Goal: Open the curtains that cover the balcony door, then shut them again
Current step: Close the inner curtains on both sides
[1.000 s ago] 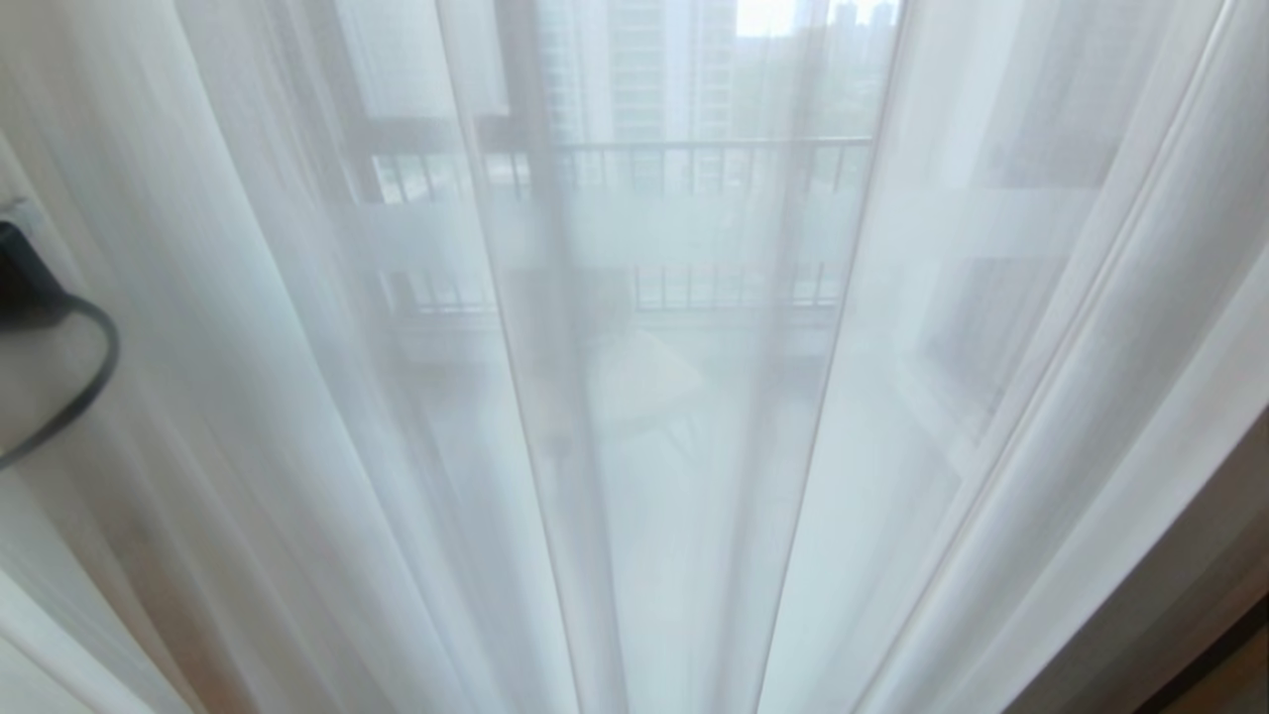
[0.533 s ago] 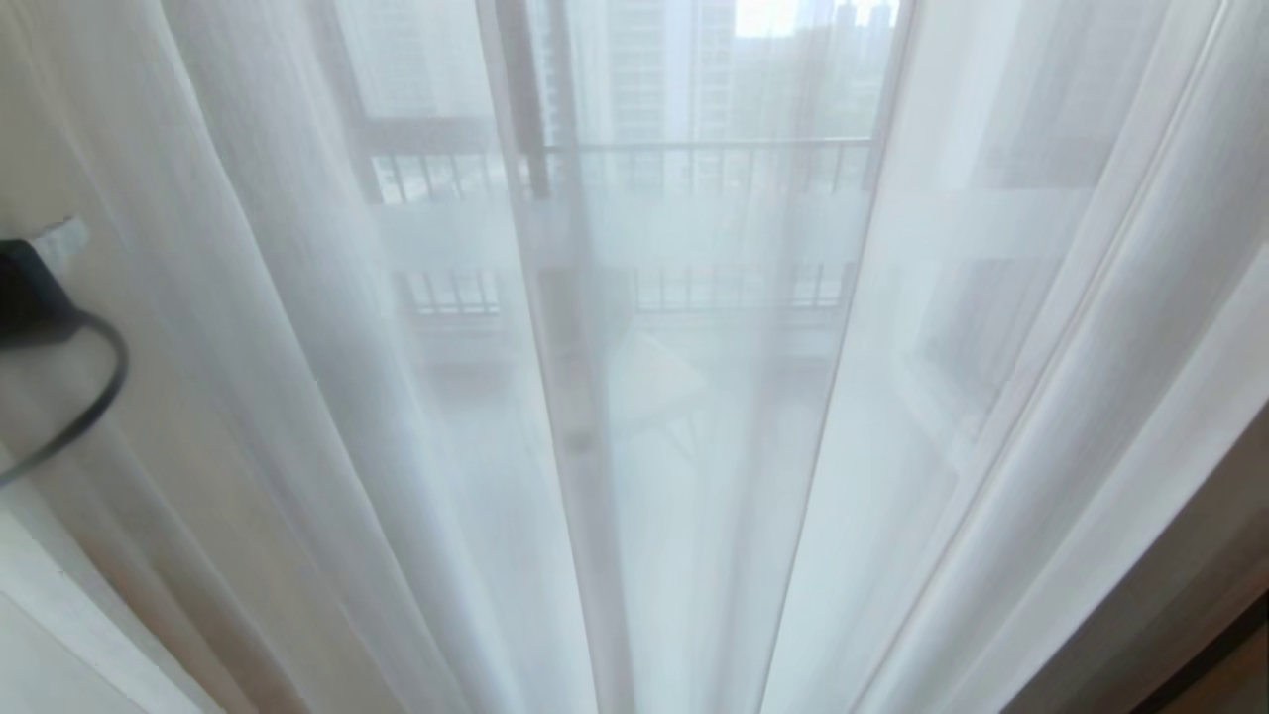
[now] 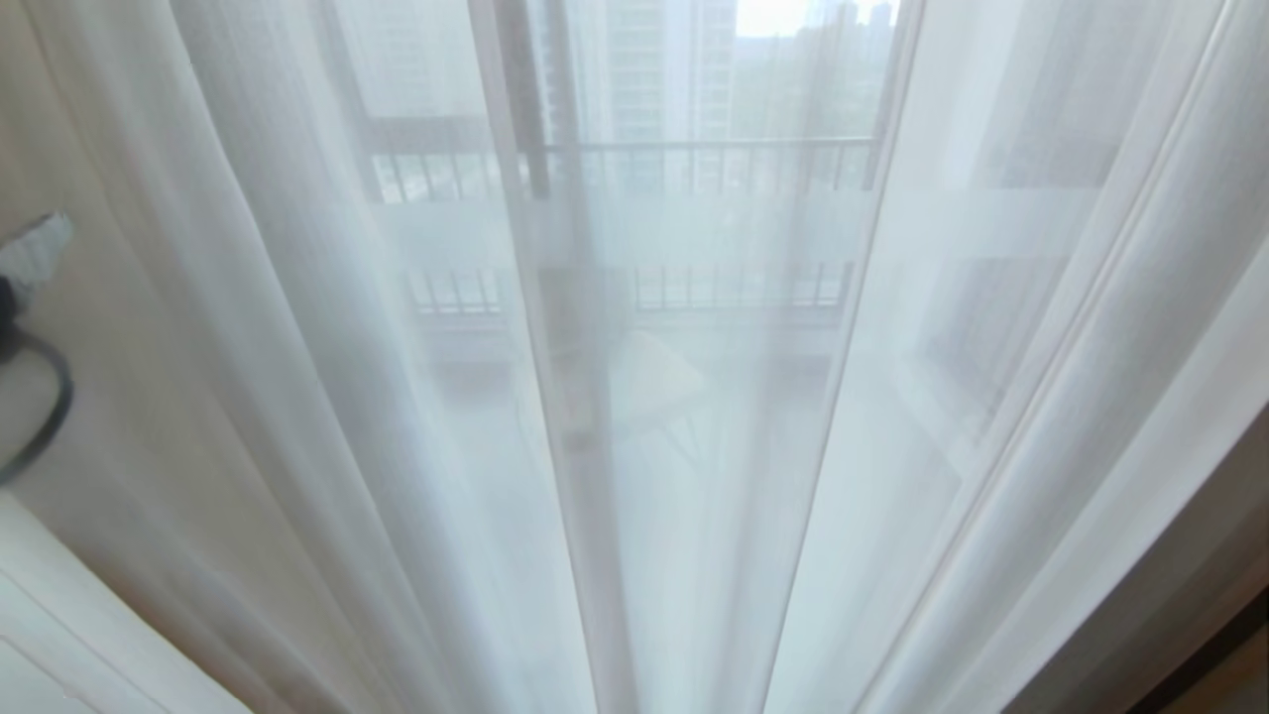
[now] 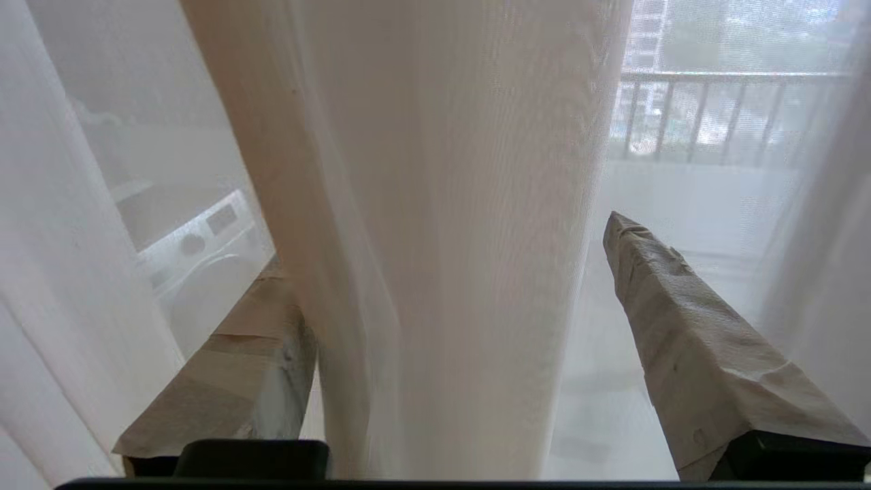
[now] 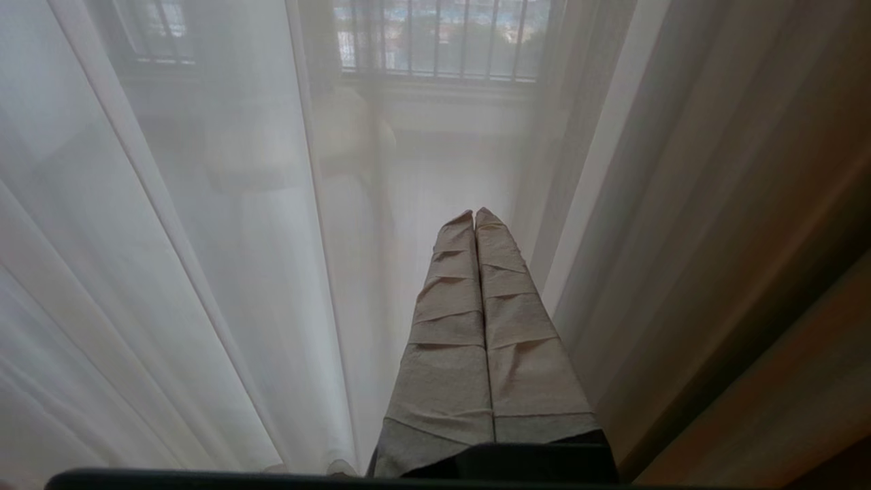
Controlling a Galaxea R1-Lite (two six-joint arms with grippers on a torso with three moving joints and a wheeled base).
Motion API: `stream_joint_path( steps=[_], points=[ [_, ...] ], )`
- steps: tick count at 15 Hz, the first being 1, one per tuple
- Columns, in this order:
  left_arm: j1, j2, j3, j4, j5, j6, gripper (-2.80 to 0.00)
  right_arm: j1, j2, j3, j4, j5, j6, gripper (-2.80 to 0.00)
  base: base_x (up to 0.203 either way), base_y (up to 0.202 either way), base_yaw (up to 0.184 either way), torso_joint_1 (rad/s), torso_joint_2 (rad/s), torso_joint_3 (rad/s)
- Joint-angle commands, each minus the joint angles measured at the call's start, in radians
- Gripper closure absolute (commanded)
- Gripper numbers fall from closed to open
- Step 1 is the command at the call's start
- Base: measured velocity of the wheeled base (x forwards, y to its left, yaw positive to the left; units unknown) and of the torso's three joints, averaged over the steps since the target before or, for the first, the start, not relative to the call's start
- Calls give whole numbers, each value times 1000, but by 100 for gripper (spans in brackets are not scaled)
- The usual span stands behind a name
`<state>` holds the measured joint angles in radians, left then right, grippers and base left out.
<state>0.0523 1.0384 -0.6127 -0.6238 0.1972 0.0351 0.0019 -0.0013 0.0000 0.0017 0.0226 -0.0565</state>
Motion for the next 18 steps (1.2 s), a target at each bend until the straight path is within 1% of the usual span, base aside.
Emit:
stream_joint_path(
  steps=[1, 4, 11, 14, 18],
  points=[
    [1, -95, 32, 7, 2, 0, -280, 0, 1, 0, 0, 0, 0, 0, 0, 0, 0, 0, 0, 0],
    [1, -202, 46, 97, 2, 0, -280, 0, 1, 0, 0, 0, 0, 0, 0, 0, 0, 0, 0, 0],
    [1, -489, 53, 408, 4, -3, -280, 0, 1, 0, 0, 0, 0, 0, 0, 0, 0, 0, 0, 0],
    [1, -568, 52, 472, 14, -3, -280, 0, 1, 0, 0, 0, 0, 0, 0, 0, 0, 0, 0, 0],
    [0, -631, 52, 516, 22, -3, -280, 1, 1, 0, 0, 0, 0, 0, 0, 0, 0, 0, 0, 0]
  ],
)
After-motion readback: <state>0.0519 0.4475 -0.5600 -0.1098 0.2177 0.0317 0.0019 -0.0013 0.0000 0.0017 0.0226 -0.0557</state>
